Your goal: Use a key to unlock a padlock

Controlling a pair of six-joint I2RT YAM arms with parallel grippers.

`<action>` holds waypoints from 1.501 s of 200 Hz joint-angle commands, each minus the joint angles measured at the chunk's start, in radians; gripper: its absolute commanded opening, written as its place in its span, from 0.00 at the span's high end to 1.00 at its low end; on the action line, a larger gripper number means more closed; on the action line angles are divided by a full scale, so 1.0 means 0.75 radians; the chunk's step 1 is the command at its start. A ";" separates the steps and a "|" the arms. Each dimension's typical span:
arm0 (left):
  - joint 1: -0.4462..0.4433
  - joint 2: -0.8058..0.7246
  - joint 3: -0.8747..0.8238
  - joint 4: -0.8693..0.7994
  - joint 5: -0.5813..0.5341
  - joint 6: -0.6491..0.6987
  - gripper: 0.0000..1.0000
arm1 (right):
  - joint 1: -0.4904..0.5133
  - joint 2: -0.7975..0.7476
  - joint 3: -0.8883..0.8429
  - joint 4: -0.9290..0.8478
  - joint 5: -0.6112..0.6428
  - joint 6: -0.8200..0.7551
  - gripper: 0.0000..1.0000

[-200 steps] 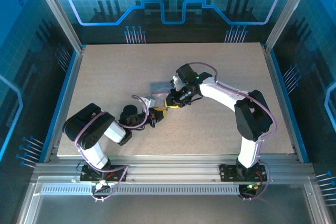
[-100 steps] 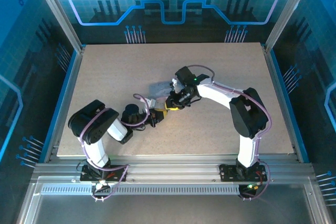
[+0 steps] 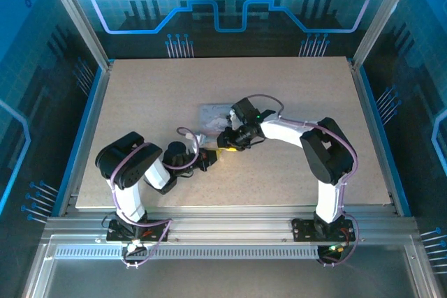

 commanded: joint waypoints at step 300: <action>-0.061 -0.211 -0.034 -0.287 -0.119 0.129 1.00 | 0.134 -0.026 -0.058 0.107 0.296 0.364 0.83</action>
